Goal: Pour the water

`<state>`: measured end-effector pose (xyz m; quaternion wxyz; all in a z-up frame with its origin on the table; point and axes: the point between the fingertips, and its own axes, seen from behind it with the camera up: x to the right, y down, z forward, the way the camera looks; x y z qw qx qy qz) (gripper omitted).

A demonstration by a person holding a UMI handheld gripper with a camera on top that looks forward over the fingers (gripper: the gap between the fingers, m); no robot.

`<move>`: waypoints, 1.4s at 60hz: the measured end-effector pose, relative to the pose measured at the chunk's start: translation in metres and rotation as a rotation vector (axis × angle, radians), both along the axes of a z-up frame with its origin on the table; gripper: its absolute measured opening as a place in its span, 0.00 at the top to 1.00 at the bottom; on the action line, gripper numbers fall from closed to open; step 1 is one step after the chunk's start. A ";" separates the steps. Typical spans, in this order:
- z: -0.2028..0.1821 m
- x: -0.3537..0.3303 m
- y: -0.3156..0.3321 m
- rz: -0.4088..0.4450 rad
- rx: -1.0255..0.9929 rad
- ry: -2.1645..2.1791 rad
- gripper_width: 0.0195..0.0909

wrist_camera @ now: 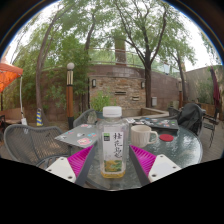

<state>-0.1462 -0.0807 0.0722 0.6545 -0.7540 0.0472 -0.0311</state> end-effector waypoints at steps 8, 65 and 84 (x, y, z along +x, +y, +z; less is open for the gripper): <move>-0.004 0.013 0.025 -0.029 -0.008 -0.025 0.18; 0.045 -0.003 0.135 0.122 0.070 0.499 0.59; 0.100 0.000 0.137 0.284 0.106 1.898 0.59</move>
